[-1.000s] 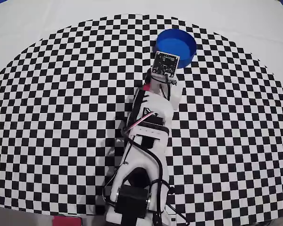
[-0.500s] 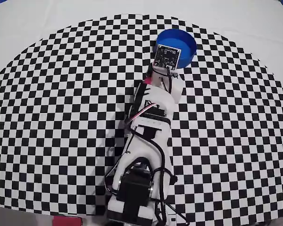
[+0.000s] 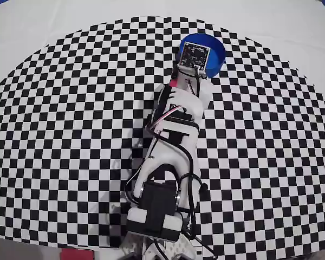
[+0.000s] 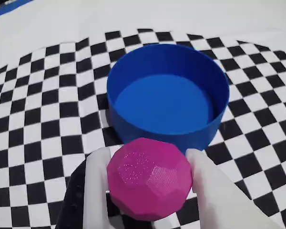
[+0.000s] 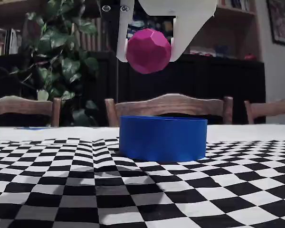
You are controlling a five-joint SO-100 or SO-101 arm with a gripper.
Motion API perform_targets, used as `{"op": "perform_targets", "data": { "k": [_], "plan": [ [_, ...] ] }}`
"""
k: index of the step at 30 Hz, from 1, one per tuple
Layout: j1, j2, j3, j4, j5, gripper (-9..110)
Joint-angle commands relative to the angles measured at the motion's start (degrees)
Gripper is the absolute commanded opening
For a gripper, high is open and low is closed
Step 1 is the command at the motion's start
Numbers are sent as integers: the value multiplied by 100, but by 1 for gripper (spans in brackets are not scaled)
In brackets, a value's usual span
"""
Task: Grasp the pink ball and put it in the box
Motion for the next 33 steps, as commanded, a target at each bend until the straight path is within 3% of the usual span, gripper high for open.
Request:
{"op": "perform_targets", "data": {
  "k": [1, 33],
  "plan": [
    [44, -97, -360, -141, -18, 0],
    [70, -1679, -1890, -176, -26, 0]
  ]
}}
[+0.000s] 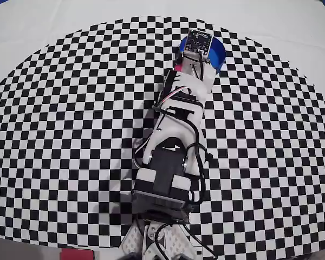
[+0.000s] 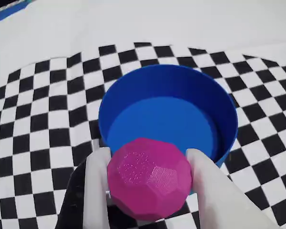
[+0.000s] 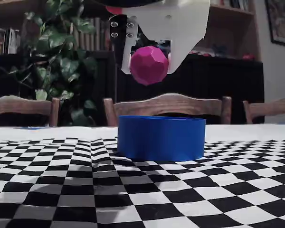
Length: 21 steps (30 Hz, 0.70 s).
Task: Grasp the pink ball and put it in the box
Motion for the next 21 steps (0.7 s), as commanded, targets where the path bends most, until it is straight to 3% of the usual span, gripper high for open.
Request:
{"op": "perform_targets", "data": {
  "k": [1, 21],
  "plan": [
    [35, -9, -316, 0, -26, 0],
    [44, -677, -1002, 0, -26, 0]
  ]
}}
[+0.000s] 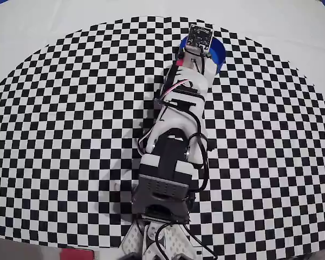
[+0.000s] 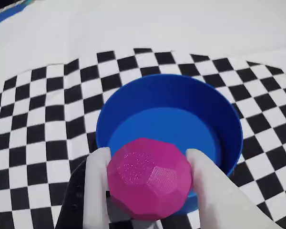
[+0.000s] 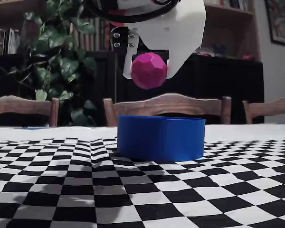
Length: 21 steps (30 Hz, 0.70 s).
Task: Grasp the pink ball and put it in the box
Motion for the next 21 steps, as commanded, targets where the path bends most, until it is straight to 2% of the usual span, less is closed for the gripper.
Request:
{"op": "perform_targets", "data": {
  "k": [1, 21],
  "plan": [
    [44, -35, -343, 0, -26, 0],
    [158, -923, -1257, 0, -26, 0]
  ]
}}
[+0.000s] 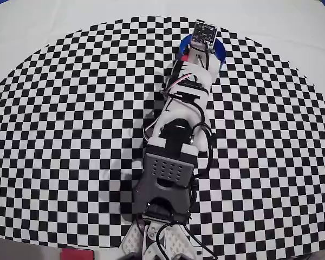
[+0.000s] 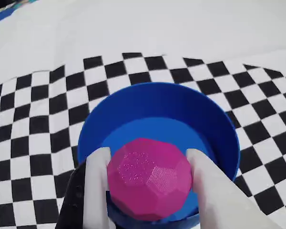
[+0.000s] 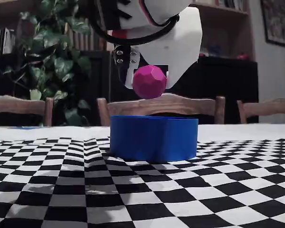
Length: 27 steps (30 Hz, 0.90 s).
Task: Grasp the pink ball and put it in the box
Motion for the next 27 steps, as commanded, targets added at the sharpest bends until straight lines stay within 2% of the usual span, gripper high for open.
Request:
{"op": "perform_targets", "data": {
  "k": [1, 27],
  "plan": [
    [26, -18, -325, 0, -26, 0],
    [70, -861, -1292, 70, -26, 0]
  ]
}}
